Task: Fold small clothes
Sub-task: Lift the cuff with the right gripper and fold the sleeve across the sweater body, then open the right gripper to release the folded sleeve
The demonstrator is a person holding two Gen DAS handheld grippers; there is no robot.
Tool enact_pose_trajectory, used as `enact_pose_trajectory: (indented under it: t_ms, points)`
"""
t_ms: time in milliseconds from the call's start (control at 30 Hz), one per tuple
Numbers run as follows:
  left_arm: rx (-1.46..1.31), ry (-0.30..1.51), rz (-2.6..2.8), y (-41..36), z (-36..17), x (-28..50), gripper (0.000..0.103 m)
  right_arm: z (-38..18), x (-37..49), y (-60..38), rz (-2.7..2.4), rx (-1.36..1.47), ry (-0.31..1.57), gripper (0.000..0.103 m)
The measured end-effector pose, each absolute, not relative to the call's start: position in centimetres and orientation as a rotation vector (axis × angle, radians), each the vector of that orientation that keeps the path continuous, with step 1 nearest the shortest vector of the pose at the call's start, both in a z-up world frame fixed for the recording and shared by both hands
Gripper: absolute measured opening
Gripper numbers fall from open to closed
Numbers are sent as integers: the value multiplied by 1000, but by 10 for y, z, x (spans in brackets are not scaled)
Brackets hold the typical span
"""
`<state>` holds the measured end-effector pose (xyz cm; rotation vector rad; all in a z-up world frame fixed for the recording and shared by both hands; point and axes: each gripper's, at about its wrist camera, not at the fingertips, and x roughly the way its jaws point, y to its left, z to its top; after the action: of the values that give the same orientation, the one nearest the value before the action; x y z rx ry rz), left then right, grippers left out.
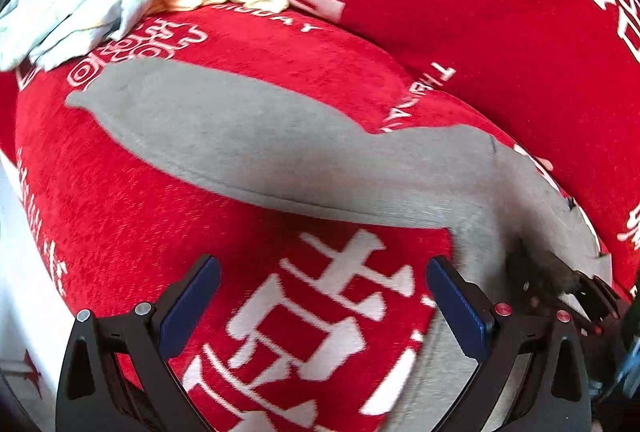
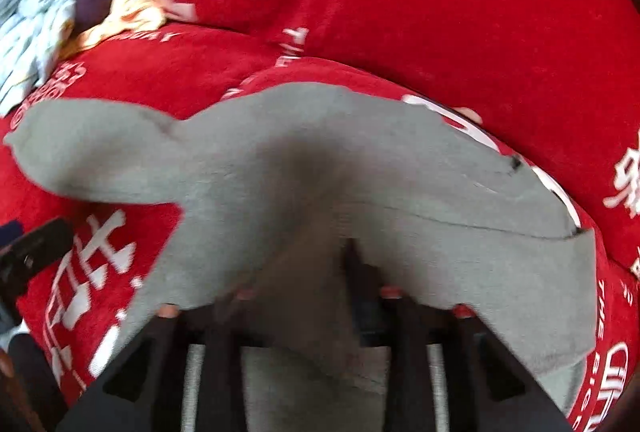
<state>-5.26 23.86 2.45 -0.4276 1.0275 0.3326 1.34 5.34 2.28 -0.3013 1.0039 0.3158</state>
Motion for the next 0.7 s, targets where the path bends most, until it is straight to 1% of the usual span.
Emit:
enact_pose_trajectory:
  t_ms: [33,100,233,333,400,467,500,567,700]
  points:
    - [-432,1025,341,242,25,-54,103,25,11,57,331,-301,995,55]
    - [-437,1022,356,247,25,-57,103,31,10,60,383,-260,1006,56]
    - [-461,1005,396,260,30,-65,103,49,15,49,501,-85,1042,56]
    - [-491,994,429,269,32,-70,103,81,17,31,539,-9,988,56]
    - [-488,1004,429,268,31,-67,103,109,16,6,530,9,914,57]
    - [-464,1018,416,258,32,-62,103,124,18,-22,472,2,855,72]
    - [-453,1019,399,251,34,-58,103,129,21,-41,406,-18,831,74]
    - [-421,1017,344,229,39,-50,103,127,27,-78,258,-73,820,76]
    - [-309,1024,223,165,47,-30,103,89,42,-161,-55,-143,919,76]
